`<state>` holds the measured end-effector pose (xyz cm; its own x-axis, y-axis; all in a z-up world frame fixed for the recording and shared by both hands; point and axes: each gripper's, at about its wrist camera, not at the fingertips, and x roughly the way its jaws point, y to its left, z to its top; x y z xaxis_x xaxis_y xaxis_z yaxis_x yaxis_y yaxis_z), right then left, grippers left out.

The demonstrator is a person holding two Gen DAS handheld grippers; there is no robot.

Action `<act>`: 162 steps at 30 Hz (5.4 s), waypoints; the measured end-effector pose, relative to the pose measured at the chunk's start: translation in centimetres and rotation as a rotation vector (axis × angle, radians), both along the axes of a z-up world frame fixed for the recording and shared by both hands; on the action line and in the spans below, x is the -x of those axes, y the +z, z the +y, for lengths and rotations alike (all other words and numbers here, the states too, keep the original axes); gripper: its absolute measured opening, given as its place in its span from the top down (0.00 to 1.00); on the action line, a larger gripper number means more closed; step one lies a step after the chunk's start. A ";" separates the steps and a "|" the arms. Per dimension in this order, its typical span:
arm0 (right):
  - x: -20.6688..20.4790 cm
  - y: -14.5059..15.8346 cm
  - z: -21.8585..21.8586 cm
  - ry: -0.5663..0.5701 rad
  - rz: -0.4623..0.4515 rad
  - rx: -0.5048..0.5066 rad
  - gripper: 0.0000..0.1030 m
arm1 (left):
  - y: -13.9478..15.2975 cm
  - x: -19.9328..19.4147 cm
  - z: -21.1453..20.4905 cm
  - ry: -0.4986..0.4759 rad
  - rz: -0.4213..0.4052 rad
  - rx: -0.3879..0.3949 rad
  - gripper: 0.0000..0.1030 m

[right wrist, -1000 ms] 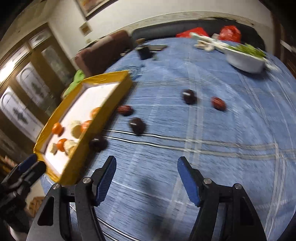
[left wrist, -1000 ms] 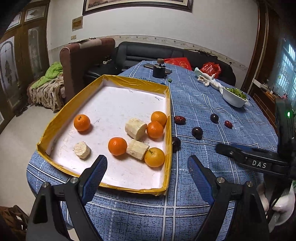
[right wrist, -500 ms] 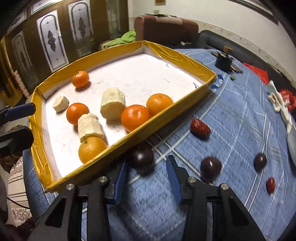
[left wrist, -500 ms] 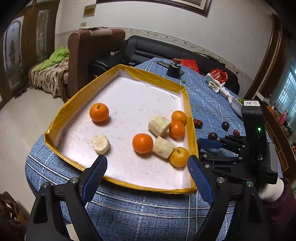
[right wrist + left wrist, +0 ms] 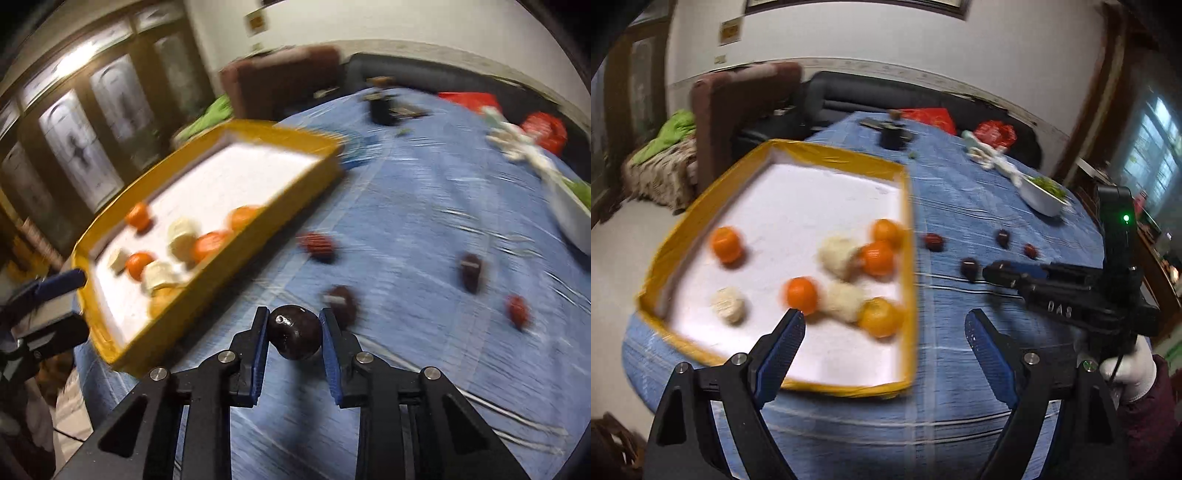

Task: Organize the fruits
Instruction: 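Grasp a dark plum with the right tool while the left tool grasps another dark plum, then carry both dark plums into the tray and open both tools, then grasp a dark plum with the right tool while the left tool grasps a red jujube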

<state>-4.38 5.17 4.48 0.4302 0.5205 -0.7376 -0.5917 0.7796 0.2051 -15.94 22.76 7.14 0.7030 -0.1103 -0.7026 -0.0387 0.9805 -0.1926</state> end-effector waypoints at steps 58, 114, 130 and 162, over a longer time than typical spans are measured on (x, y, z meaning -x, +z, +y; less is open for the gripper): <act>0.1 -0.6 -8.1 -0.274 0.186 -0.292 0.70 | -0.5 2.1 9.4 0.224 -0.058 0.070 0.74; -1.2 2.2 16.4 0.087 0.096 -0.027 0.69 | -3.2 -1.4 12.1 0.278 0.013 -0.083 0.73; -2.9 2.3 18.4 0.091 0.102 -0.082 0.62 | -3.0 -1.4 12.1 0.263 -0.012 -0.012 0.28; -1.8 1.1 -15.6 -0.544 0.108 -0.161 0.44 | -0.5 0.1 2.9 0.028 0.008 0.211 0.15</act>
